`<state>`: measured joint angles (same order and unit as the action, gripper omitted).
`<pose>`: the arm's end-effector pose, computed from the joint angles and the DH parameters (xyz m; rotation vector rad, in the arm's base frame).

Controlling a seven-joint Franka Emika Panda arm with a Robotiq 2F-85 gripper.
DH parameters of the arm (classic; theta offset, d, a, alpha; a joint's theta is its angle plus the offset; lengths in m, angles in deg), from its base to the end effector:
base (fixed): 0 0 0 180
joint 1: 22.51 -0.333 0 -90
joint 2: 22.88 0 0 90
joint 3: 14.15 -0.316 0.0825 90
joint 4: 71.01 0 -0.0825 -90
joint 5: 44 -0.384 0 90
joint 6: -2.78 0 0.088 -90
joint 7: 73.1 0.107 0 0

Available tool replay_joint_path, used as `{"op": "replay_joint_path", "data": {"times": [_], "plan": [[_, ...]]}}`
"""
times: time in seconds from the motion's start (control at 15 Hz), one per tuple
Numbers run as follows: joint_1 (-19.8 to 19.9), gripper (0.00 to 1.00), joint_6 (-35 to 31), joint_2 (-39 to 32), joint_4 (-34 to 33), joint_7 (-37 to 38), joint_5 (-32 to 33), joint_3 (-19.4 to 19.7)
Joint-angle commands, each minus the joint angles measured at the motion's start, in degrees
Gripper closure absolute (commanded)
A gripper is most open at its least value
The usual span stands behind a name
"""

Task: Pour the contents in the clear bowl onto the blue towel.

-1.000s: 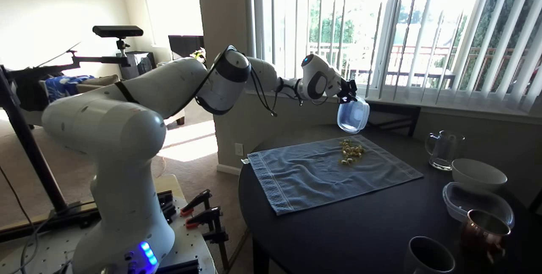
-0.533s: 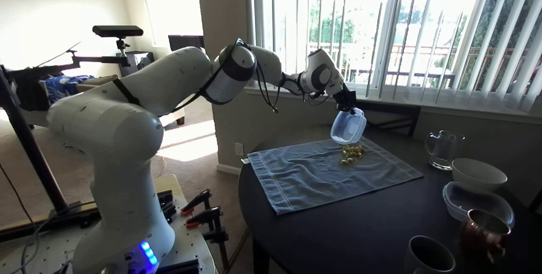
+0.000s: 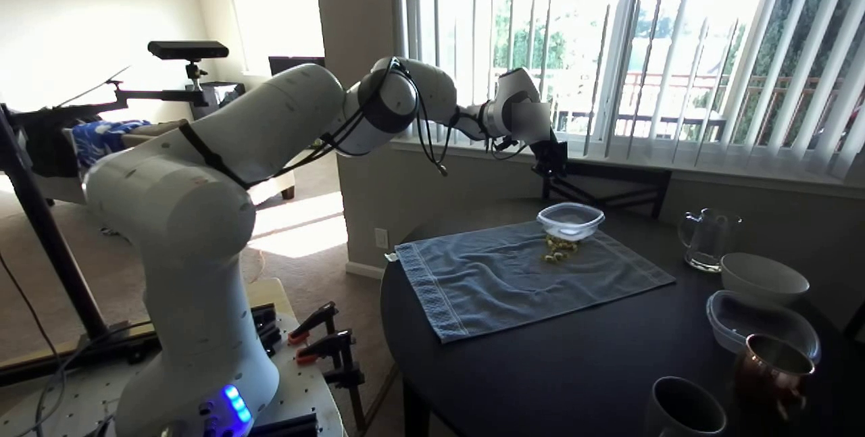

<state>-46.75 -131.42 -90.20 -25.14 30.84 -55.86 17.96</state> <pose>0.8233 0.1346 0.2916 -1.9583 2.0708 -0.7526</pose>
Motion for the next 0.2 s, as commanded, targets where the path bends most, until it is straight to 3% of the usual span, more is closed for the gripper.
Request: {"op": "replay_joint_path", "data": {"times": [0.0,0.13], "plan": [[-0.01,0.70,0.00,0.00,0.00,0.00,0.00,-0.05],[0.00,0.70,0.00,0.00,0.00,0.00,0.01,-0.07]]}}
